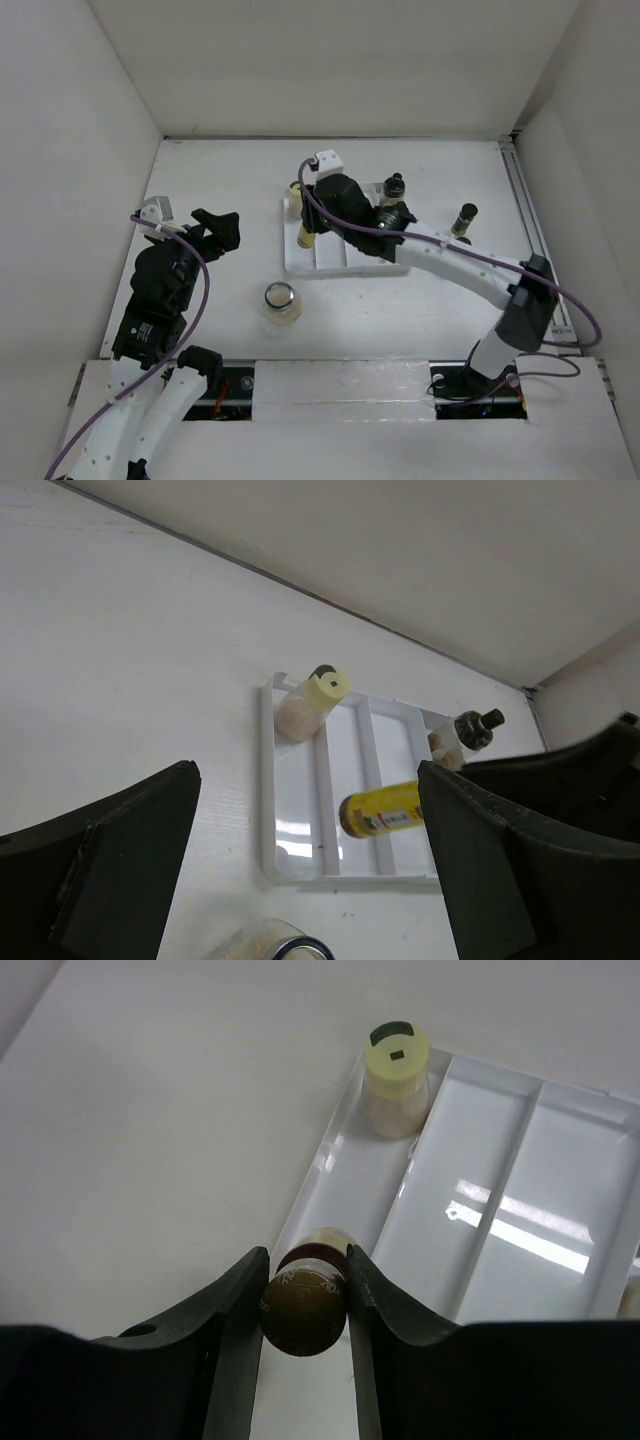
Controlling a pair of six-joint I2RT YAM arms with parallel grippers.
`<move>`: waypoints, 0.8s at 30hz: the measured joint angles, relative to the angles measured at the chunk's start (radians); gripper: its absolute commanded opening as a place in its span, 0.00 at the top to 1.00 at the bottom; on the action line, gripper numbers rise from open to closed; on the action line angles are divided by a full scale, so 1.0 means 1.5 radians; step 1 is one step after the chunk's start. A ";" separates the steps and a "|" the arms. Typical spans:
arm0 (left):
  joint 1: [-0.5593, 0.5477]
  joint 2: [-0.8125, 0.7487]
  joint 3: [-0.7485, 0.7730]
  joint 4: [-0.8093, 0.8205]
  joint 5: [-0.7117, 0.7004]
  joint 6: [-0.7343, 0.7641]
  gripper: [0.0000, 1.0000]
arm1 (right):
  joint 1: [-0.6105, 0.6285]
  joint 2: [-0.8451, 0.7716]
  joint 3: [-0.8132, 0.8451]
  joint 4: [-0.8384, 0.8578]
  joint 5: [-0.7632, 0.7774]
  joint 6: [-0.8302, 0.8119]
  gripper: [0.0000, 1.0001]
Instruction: Organize the condiment bottles
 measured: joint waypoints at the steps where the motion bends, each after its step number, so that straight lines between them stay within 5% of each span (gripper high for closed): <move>1: 0.000 0.000 0.000 0.000 0.000 0.000 0.14 | -0.012 0.033 0.019 0.009 -0.011 -0.011 0.78; 9: 0.000 0.004 0.000 0.001 0.000 0.004 0.14 | -0.077 0.232 0.123 0.045 -0.059 -0.060 0.78; 18: 0.000 0.011 0.000 0.001 0.003 0.007 0.14 | -0.086 0.275 0.135 0.068 -0.092 -0.068 0.76; 21: 0.000 0.013 0.000 0.001 0.005 0.007 0.14 | -0.086 0.277 0.136 0.074 -0.100 -0.070 0.68; 24: 0.000 0.013 0.000 0.001 0.005 0.007 0.14 | -0.086 0.282 0.141 0.075 -0.106 -0.069 0.46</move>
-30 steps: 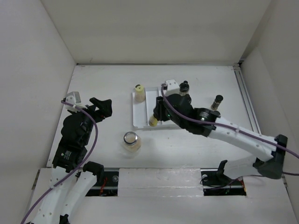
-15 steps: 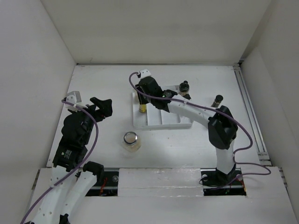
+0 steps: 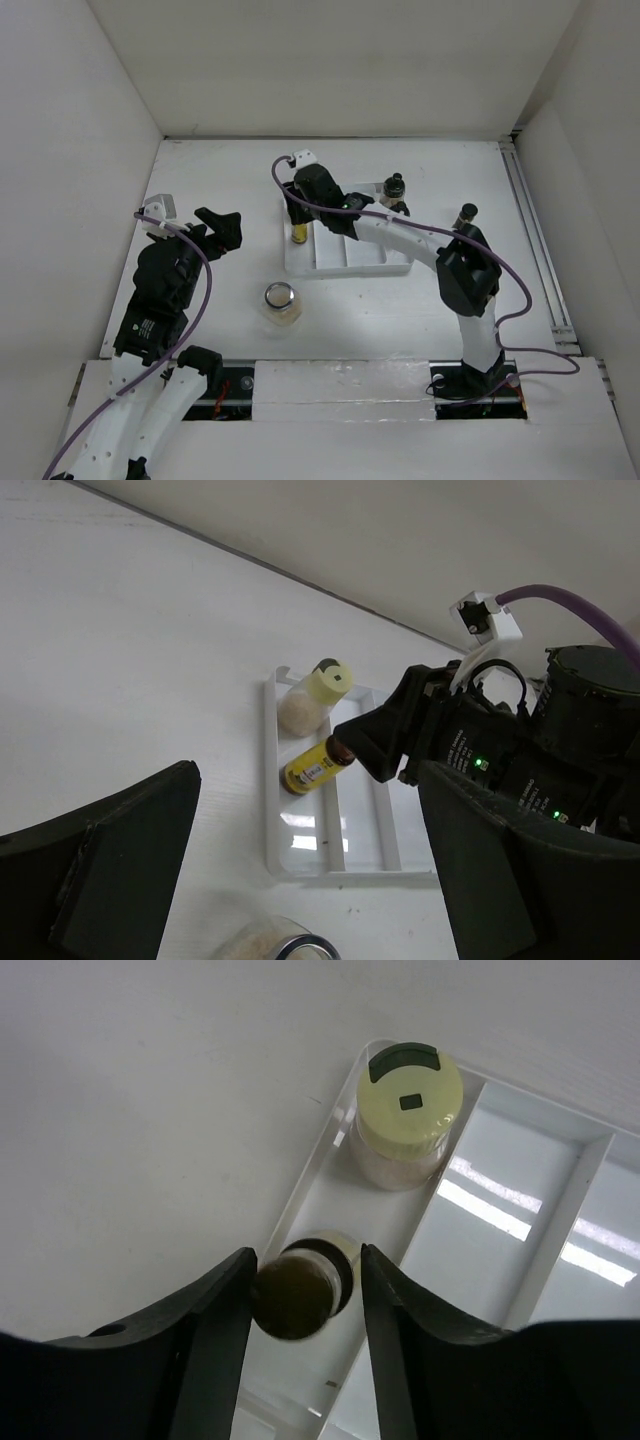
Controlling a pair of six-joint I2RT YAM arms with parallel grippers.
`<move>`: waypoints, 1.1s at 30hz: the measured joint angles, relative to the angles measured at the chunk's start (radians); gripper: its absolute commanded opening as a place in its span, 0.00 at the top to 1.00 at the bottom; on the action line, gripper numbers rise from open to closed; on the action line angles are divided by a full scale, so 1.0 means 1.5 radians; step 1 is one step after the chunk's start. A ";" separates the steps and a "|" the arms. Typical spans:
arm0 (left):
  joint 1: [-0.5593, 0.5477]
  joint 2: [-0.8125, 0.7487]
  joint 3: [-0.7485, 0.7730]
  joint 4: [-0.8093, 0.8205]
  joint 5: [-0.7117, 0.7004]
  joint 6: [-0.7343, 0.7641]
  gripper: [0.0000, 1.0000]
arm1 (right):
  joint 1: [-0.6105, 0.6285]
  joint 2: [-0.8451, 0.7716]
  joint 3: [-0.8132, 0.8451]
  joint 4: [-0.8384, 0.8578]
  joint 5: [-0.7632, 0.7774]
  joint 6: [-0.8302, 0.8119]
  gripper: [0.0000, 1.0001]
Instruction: Organize the condiment bottles
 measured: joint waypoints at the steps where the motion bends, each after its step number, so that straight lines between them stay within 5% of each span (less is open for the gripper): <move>1: 0.000 0.000 0.000 0.000 0.000 0.000 0.14 | 0.000 0.000 0.000 0.002 0.000 0.001 0.40; 6: 0.000 0.000 0.000 0.000 0.000 0.000 0.14 | 0.000 -0.001 0.008 0.012 0.001 0.001 0.19; 12: 0.000 0.000 0.000 0.000 -0.001 0.000 0.14 | 0.004 -0.050 -0.016 0.015 -0.002 -0.015 0.16; 18: 0.000 0.000 0.000 0.000 -0.008 0.000 0.14 | 0.053 -0.251 -0.151 0.021 -0.095 -0.092 0.16; 22: 0.000 0.000 0.000 0.000 -0.011 0.000 0.14 | 0.128 -0.337 -0.222 0.012 -0.181 -0.137 0.02; 33: 0.000 0.000 0.000 0.000 -0.015 0.000 0.14 | 0.215 -0.226 -0.274 -0.023 -0.211 -0.143 0.00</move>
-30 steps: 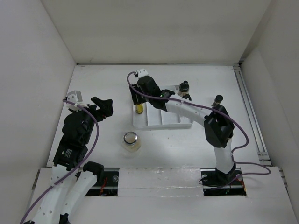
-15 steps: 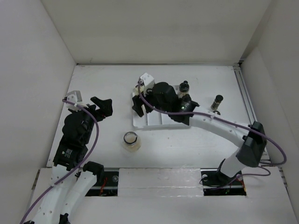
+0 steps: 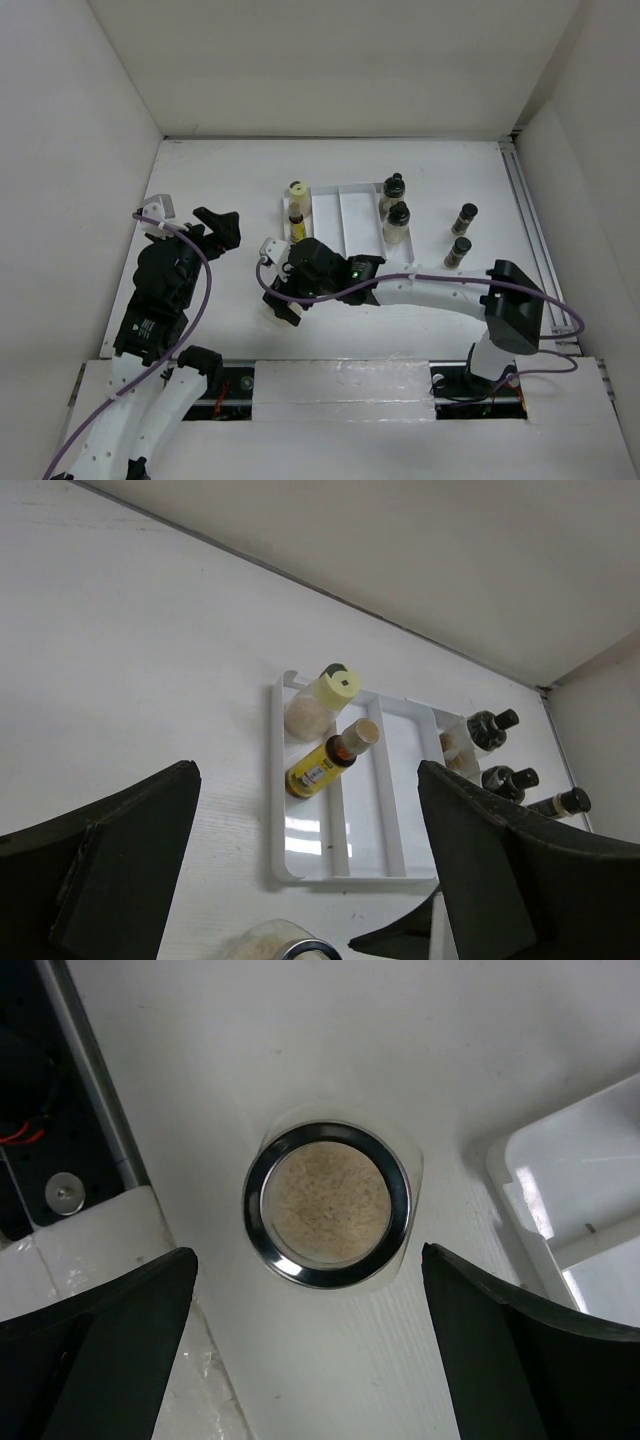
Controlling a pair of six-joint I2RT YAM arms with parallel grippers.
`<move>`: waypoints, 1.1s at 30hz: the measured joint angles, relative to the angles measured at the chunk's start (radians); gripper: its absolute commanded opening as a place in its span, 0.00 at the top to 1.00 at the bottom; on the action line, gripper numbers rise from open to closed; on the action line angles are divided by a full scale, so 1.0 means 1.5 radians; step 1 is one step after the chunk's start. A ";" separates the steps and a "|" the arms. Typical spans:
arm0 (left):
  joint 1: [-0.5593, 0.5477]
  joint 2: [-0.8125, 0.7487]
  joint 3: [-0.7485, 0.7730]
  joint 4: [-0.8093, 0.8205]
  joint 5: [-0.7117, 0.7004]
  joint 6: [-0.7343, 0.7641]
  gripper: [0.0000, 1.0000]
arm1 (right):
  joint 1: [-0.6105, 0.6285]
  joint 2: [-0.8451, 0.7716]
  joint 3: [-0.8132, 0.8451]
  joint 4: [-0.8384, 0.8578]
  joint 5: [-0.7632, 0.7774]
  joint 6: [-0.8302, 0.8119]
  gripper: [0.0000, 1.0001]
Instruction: Organize the condiment bottles
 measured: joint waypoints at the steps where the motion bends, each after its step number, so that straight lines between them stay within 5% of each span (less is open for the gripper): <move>1: 0.000 0.000 0.000 0.000 0.000 0.000 0.14 | 0.000 0.011 0.000 0.000 0.005 0.003 0.00; 27: 0.000 -0.006 0.000 0.000 0.000 0.000 0.14 | 0.010 0.094 0.024 0.046 0.065 0.091 0.13; 29: 0.000 -0.006 0.000 0.000 0.000 0.000 0.14 | 0.010 0.097 0.025 0.051 0.074 0.097 0.24; 33: 0.000 -0.006 0.000 0.000 0.000 0.000 0.14 | 0.010 0.098 0.033 0.068 0.089 0.108 0.28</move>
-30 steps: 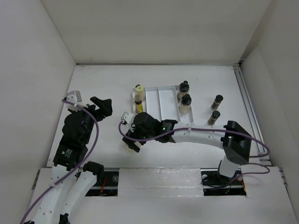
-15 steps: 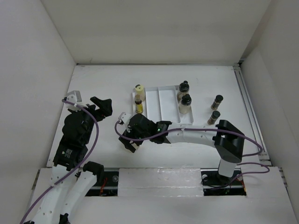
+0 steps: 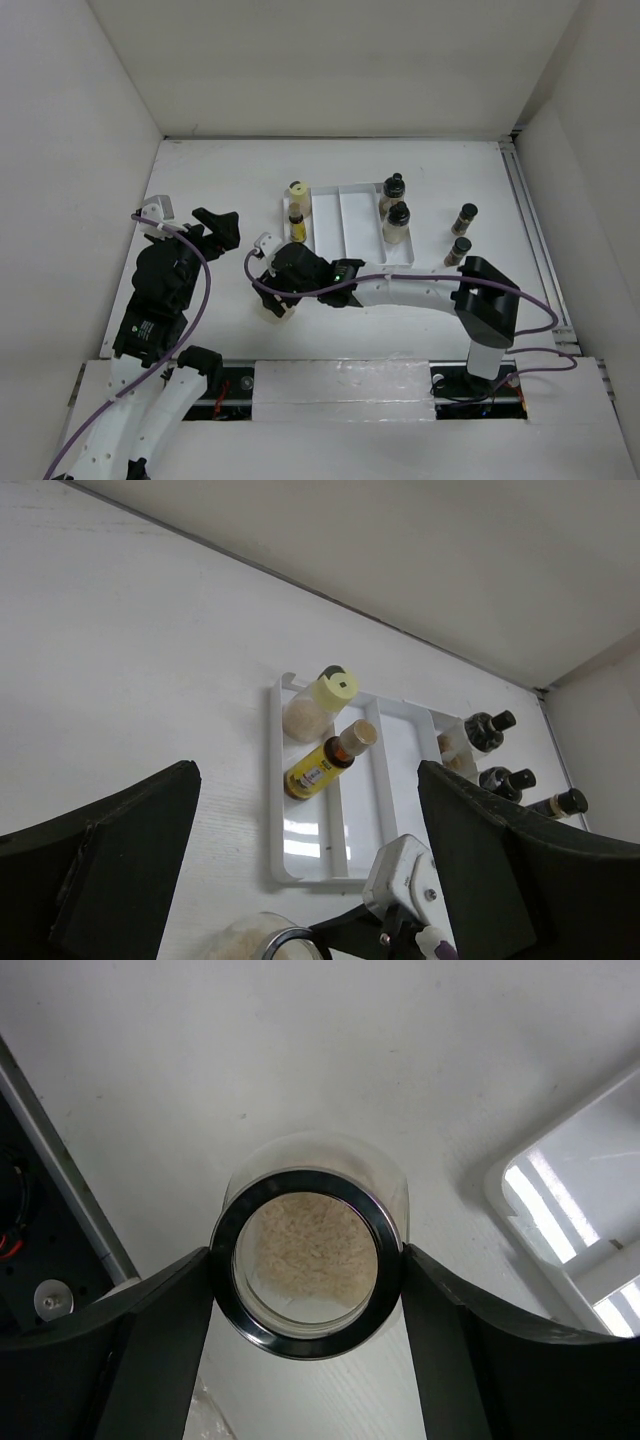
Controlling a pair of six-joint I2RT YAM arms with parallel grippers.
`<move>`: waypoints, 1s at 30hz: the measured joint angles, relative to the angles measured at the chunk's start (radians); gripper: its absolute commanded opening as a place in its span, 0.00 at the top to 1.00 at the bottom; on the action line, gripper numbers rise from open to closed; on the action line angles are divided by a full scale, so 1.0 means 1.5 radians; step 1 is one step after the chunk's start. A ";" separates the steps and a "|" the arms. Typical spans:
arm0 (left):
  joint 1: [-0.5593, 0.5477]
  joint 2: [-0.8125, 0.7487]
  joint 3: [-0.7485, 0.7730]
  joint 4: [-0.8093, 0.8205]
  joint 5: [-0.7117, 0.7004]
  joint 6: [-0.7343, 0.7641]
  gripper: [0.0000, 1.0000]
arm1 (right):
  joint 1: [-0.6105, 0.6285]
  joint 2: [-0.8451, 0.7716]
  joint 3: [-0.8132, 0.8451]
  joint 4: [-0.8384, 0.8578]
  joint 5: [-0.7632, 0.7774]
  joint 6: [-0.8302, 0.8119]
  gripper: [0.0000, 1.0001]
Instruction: Organize the condiment bottles
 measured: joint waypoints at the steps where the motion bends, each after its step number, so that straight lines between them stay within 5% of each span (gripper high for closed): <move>1: 0.000 0.000 0.000 0.000 0.000 0.000 0.14 | 0.000 0.000 0.000 0.000 0.004 0.005 0.29; 6: 0.000 0.000 0.000 0.000 0.000 0.000 0.14 | 0.004 -0.036 -0.015 -0.018 0.021 0.019 0.31; 12: 0.000 0.000 0.000 0.000 0.003 0.000 0.14 | -0.009 -0.208 -0.032 -0.065 0.071 0.033 0.32; 18: 0.000 0.000 0.000 0.000 0.003 0.000 0.14 | -0.137 -0.321 -0.032 -0.059 0.135 0.064 0.33; 23: 0.000 0.000 0.000 0.000 0.007 0.000 0.14 | -0.286 -0.264 -0.023 -0.046 0.189 0.108 0.34; 30: 0.000 0.000 0.000 0.000 0.009 0.000 0.14 | -0.348 -0.077 0.053 -0.051 0.258 0.174 0.34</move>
